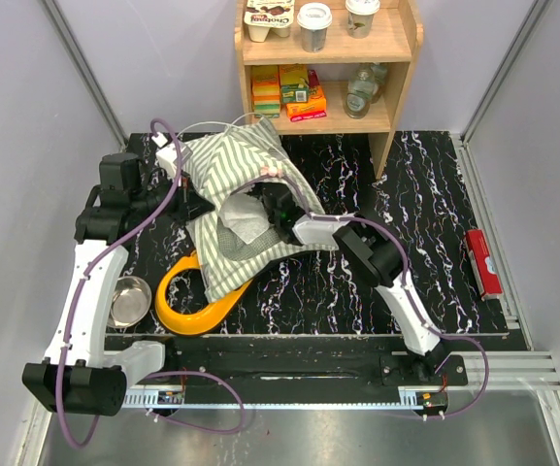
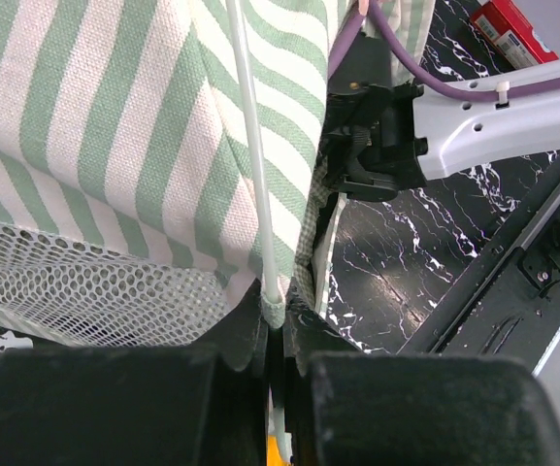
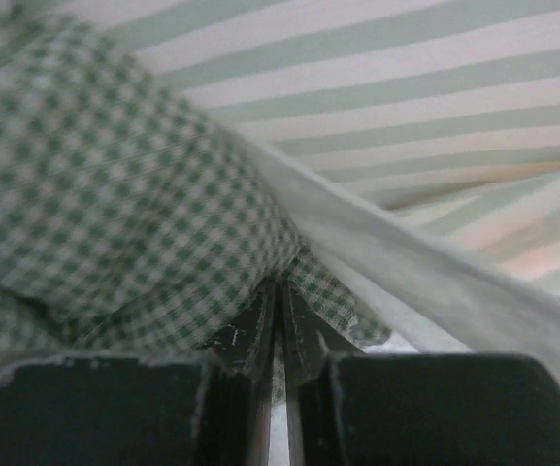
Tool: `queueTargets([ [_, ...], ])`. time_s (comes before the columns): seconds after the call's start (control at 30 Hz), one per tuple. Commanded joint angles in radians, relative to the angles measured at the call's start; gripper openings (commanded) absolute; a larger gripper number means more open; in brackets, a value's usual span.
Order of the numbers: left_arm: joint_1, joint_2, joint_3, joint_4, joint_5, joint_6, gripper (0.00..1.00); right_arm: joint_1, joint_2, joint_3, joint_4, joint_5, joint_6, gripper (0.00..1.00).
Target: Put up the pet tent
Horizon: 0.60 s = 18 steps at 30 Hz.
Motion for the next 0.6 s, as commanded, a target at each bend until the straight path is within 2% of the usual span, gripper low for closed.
queueTargets([
  [0.0, -0.003, -0.038, 0.028, -0.002, 0.071, 0.024, 0.0, -0.05, 0.046, 0.053, -0.269, 0.024, 0.107, 0.11],
  [0.07, -0.003, -0.038, 0.028, -0.002, 0.071, 0.023, 0.0, -0.05, 0.043, 0.036, -0.32, 0.016, 0.142, 0.11],
  [0.13, -0.003, -0.032, 0.027, -0.001, 0.059, 0.018, 0.0, -0.044, 0.014, -0.009, -0.282, 0.03, 0.168, 0.13],
  [0.3, -0.003, -0.032, -0.001, 0.059, -0.001, -0.043, 0.0, 0.014, -0.15, -0.183, -0.141, 0.03, 0.178, 0.24],
  [0.4, -0.005, -0.025, -0.01, 0.101, -0.036, -0.089, 0.0, 0.071, -0.233, -0.271, -0.035, 0.045, 0.15, 0.38],
  [0.47, -0.009, -0.023, -0.009, 0.119, -0.062, -0.094, 0.0, 0.095, -0.274, -0.323, -0.018, 0.018, 0.164, 0.48],
  [0.57, -0.012, -0.02, -0.009, 0.144, -0.098, -0.133, 0.0, 0.122, -0.332, -0.392, 0.026, -0.019, 0.21, 0.59],
])
